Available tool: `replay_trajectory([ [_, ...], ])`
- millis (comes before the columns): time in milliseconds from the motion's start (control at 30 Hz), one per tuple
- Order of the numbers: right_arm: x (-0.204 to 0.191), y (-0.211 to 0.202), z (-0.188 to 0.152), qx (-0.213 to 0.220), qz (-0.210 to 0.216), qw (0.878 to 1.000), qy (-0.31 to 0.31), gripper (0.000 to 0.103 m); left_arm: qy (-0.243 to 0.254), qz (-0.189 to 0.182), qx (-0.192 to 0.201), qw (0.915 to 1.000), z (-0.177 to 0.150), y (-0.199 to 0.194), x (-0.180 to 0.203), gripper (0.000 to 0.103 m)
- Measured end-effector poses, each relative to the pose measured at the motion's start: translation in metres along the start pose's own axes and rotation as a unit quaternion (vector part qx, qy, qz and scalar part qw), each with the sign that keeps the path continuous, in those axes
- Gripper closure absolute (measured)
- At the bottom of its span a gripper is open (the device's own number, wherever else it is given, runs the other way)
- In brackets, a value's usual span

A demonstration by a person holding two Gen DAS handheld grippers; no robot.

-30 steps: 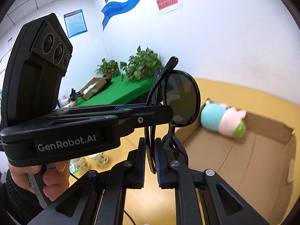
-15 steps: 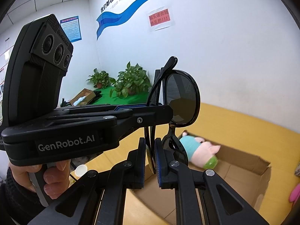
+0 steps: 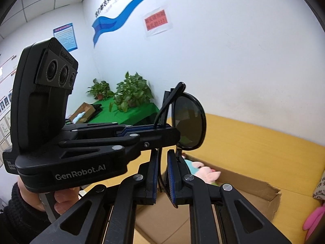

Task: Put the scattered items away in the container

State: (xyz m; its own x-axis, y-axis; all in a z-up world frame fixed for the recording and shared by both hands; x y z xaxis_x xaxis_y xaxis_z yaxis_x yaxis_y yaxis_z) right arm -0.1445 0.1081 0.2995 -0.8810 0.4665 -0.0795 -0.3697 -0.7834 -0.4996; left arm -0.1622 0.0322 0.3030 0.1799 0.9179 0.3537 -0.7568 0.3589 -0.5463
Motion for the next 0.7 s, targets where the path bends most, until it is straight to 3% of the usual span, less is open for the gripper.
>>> replay_trajectory([
  [300,0.059,0.043,-0.026,-0.035,0.030,0.997,0.055,0.094,-0.033,0.019,-0.046,0.9982,0.002,0.081,-0.012,0.095],
  [700,0.131,0.106,-0.085,-0.080,0.034,0.989,0.118,0.094,-0.059,0.014,-0.114,0.9916,-0.029,0.200,-0.030,0.095],
])
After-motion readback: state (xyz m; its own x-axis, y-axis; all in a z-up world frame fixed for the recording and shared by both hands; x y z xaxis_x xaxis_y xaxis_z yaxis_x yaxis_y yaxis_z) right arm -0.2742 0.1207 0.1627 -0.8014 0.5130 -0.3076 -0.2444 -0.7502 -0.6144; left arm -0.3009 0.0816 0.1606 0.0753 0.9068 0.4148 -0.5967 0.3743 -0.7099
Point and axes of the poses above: each gripper's, at about its wrist camera, not at the fingertips, and y roughly the way its jaws point, x to its right, z to its top, the point moved 5 cm from there along y, roughly the way its jaws point, and after that the axes turned 9 degrees about -y, right-handed, at the moved point
